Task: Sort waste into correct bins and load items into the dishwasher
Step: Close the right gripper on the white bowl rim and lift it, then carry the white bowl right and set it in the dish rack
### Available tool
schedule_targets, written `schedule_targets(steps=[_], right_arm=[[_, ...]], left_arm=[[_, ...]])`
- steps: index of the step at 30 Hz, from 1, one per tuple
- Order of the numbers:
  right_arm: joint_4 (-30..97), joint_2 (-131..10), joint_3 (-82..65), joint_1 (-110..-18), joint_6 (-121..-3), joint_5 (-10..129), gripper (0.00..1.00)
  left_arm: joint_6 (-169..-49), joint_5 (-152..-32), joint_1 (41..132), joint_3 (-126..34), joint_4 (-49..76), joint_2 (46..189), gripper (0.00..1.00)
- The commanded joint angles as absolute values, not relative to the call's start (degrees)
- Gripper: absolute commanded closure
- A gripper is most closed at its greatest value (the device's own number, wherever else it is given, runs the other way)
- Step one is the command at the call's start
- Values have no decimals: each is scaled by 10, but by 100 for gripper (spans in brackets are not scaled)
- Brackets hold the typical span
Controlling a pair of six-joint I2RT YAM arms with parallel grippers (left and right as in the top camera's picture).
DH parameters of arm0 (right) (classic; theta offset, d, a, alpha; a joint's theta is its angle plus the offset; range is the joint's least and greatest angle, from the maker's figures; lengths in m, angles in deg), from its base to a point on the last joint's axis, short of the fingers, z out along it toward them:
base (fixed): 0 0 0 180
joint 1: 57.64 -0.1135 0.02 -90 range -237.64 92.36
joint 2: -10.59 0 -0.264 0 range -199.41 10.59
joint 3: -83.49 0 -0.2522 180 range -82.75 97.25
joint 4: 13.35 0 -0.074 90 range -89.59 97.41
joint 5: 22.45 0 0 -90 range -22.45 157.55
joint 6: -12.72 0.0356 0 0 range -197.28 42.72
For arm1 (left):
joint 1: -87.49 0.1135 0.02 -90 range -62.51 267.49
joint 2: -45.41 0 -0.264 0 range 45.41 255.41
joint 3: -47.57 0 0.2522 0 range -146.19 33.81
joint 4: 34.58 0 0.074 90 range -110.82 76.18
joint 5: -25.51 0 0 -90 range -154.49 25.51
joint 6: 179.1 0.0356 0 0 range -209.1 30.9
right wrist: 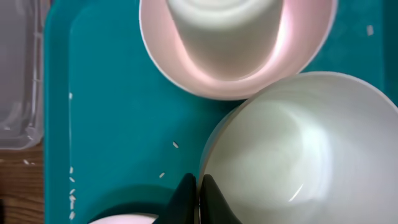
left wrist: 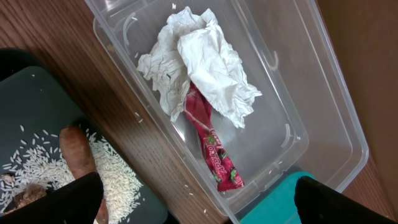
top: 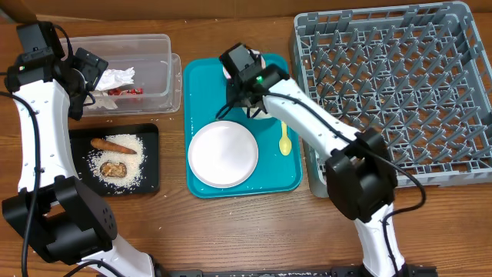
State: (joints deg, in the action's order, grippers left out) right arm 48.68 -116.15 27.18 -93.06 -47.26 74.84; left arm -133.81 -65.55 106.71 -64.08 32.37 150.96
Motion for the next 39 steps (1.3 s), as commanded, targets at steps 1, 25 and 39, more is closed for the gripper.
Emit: schedule_targets(steps=[1,25,39], right_arm=[[497,-1092,319,-907,-472,748,96],[447,-1005,326,-334,-599,75,96],[296,-1132,324,-354,-477,62,96]], left_arm=[[-1343,-654,1065,-646,323,1511,0],[-1343,-654,1065,-646,323,1511,0],[-1343,-654,1065,-646,323,1511,0]])
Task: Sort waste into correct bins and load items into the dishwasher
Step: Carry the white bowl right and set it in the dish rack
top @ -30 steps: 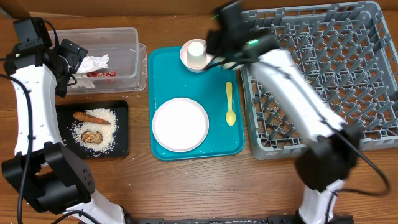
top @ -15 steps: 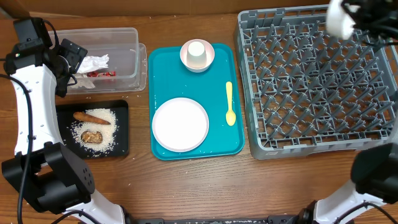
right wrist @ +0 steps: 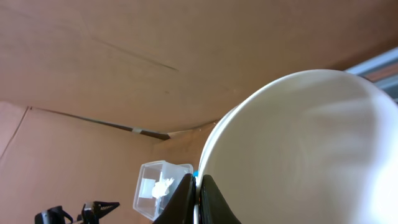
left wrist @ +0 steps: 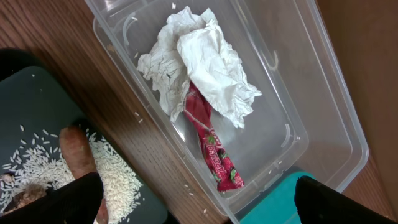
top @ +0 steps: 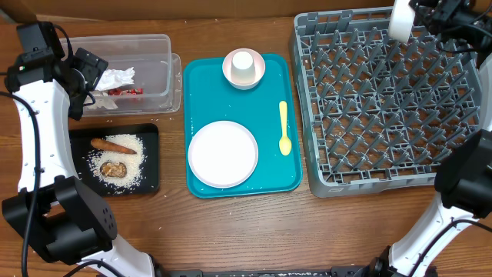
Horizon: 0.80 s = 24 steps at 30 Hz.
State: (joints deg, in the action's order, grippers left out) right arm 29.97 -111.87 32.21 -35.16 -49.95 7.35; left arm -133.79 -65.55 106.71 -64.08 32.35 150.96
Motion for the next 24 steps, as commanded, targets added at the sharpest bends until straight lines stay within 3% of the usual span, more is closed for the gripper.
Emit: schedule_targets(steps=[1,24], right_arm=[[297,-1136,322,-354,-469,68,96],[307,-1176,281,-323,-417,86,96]], left_arm=[[-1343,-654,1065,-646,323,1511,0],[-1343,-654,1065,-646,323,1511,0]])
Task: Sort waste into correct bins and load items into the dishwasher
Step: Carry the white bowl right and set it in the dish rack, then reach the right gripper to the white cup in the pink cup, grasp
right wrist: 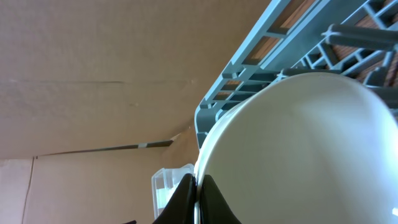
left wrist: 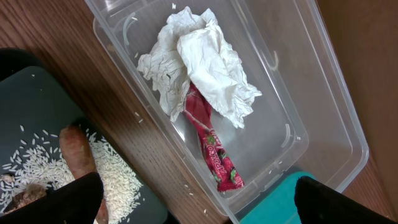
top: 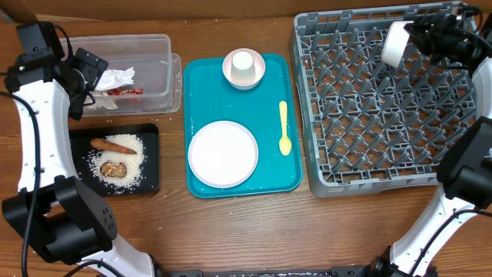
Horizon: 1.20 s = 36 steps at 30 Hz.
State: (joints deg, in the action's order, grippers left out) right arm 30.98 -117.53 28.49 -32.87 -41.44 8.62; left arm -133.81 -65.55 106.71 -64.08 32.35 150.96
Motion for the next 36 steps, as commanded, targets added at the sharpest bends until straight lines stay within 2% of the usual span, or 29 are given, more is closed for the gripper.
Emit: schedule_targets(steps=[1,7,10,12,13,14,16,17,22,29,34,36], right_arm=[[307,-1176,281,-320,-417,88,96],[310,-1175,281,-290,-417,96,96],[320,-1172,285,-262,-417,99,90],[343,-1166,292,-238,-423,114,80],[358,-1159,295,-226,-445,115,58],[382,-1152,302,-218,-463,126,42],[450,-1136,327,-206,-492,190,24],[481,-1130,340,-204,-504,223,21],[612,-1109,429,-208,-538,327,18],[746,-1066,527,-229,-538,349,17],[832,-1028,527,-316,-613,349,16],[872,-1029,524,-389,-656,350,15]], left_arm=[[-1343,-654,1065,-646,323,1511,0],[-1343,-654,1065,-646,323,1511,0],[-1343,-654,1065,-646,323,1511,0],[-1343,-654,1065,-646,323,1511,0],[-1343,-654,1065,-646,323,1511,0],[-1343,-654,1065,-646,323,1511,0],[-1343,-654,1065,-646,323,1511,0],[-1343,-654,1065,-646,323,1511,0],[-1343,-654,1065,-646,323,1511,0],[-1343,-654,1065,-646,323,1511,0],[-1343,-654,1065,-646,323,1511,0],[-1343,-654,1065,-646,323,1511,0]])
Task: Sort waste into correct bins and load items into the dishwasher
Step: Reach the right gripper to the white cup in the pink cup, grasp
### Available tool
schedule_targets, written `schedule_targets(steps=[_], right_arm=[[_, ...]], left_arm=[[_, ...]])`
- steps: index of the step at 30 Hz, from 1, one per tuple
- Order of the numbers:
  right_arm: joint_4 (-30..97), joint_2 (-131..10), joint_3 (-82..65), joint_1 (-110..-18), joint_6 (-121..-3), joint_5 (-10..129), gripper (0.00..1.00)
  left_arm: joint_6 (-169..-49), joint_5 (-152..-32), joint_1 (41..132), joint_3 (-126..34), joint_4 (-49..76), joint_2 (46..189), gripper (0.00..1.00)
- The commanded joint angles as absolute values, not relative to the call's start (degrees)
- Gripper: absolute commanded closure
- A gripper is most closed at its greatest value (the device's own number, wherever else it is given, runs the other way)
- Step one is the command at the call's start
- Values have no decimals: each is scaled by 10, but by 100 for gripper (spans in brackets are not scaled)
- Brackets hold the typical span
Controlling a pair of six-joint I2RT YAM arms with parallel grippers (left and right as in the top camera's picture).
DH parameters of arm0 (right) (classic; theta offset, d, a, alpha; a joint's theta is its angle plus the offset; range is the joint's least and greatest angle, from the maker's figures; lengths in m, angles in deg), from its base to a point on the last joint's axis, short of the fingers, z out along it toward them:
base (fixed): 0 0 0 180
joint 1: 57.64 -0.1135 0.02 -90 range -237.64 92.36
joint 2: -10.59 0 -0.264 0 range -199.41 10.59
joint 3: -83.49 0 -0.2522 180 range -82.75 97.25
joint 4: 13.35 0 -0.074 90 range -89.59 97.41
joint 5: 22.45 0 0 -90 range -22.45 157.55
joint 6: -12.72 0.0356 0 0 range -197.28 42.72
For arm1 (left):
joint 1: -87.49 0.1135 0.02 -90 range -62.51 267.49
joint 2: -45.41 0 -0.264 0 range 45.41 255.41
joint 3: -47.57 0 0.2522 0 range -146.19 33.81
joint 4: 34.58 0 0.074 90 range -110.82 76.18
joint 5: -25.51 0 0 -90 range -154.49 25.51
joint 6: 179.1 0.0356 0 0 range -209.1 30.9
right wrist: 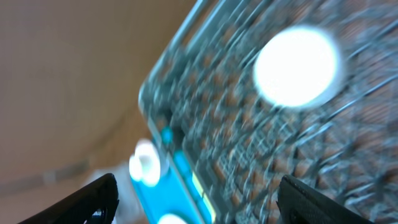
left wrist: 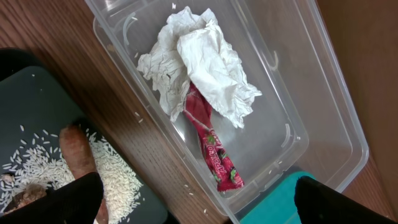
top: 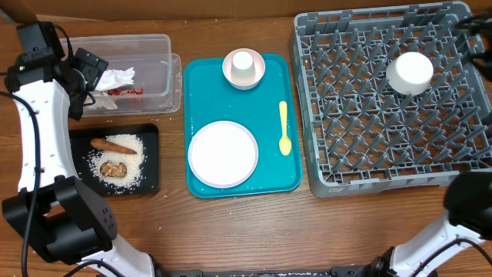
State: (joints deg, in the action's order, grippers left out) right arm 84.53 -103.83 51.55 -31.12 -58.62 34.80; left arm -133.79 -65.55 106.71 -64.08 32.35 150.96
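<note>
A white bowl (top: 410, 72) lies upside down on the grey dish rack (top: 369, 165); the blurred right wrist view shows the bowl (right wrist: 297, 65) from above. My right gripper (right wrist: 199, 199) is open and empty, high over the rack; overhead, only a dark bit of it shows at the rack's far right corner. On the teal tray (top: 200, 77) are a pink bowl holding a white cup (top: 244, 68), a white plate (top: 223, 153) and a yellow spoon (top: 284, 128). My left gripper (left wrist: 199, 202) hangs open above the clear bin (left wrist: 311, 81).
The bin holds a crumpled tissue (left wrist: 199, 62) and a red wrapper (left wrist: 214, 152). A black tray (top: 150, 181) in front of it carries rice, a sausage and another food scrap. Rice grains lie on the wood between bin and tray.
My right gripper was shut on the white bowl's rim over the back of the rack. It is now open and farther away, and the bowl rests upside down on the rack. The left arm is unmoved.
My right gripper was first shut on the white bowl's rim on the teal tray beside the pink bowl. Then it held the bowl near the rack's far right corner, then just over the rack's back. Now the bowl sits on the rack, let go.
</note>
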Motion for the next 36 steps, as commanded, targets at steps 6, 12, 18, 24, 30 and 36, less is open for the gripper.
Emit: schedule_targets(steps=[6,12,18,24,30,36], right_arm=[[896,-1033,505,-579,-685,395,14],[869,-1061,496,-779,-576,596,0],[784,-1097,496,-862,-553,666,0],[624,-1141,496,-875,-554,684,0],[499,-1212,496,-874,-601,688,0],[435,-1278,496,-867,-601,720,0]], left_arm=[[-1343,-654,1065,-646,323,1511,0],[-1343,-654,1065,-646,323,1511,0],[-1343,-654,1065,-646,323,1511,0],[-1343,-654,1065,-646,323,1511,0],[-1343,-654,1065,-646,323,1511,0],[-1343,-654,1065,-646,323,1511,0]])
